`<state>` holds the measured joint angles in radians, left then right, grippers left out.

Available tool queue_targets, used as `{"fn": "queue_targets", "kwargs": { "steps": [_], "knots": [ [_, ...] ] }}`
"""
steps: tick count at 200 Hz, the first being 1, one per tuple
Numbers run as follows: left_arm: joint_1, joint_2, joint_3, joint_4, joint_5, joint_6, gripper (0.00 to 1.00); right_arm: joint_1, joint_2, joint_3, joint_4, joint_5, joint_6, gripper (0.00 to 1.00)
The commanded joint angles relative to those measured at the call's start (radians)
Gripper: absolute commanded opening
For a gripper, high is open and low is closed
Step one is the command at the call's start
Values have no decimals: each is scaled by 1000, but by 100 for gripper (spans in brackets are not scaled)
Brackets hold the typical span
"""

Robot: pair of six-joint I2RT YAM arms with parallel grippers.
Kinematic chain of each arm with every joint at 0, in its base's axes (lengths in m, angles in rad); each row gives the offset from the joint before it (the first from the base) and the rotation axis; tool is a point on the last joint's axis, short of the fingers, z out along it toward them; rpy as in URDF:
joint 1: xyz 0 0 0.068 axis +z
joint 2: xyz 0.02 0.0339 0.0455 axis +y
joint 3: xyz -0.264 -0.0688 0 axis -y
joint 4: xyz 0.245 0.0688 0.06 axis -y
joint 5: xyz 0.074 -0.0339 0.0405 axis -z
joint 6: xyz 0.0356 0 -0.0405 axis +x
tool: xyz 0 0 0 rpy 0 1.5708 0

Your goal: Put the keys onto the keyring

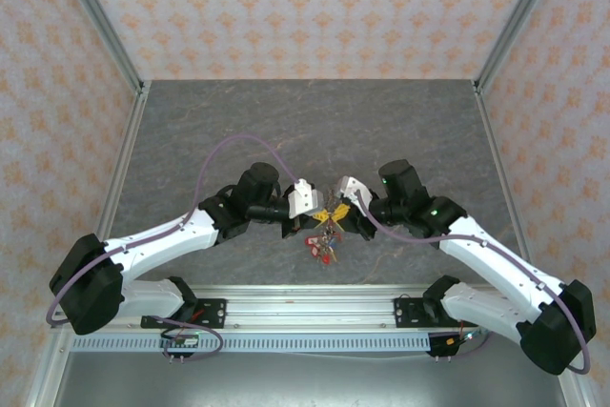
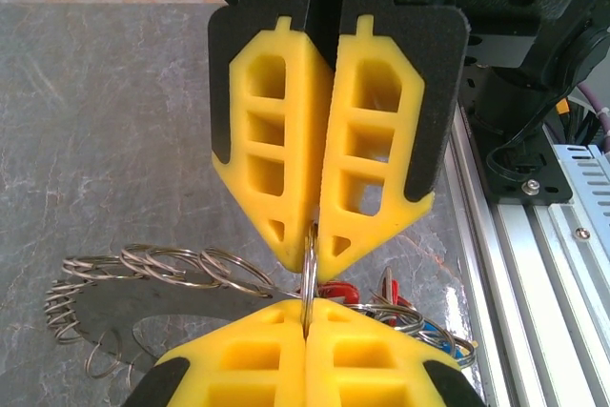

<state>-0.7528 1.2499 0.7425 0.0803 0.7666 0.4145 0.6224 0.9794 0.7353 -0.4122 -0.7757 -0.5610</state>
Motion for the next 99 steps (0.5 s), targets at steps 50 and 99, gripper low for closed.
{"fn": "queue_targets", "kwargs": {
  "steps": [50, 99],
  "knots": [
    [-5, -17, -4, 116, 8, -20, 0, -12, -48, -15, -2, 30, 19, 22],
    [-5, -15, 0, 93, -10, -6, 0, -11, -90, 48, -78, 19, -72, 26]
  ]
}}
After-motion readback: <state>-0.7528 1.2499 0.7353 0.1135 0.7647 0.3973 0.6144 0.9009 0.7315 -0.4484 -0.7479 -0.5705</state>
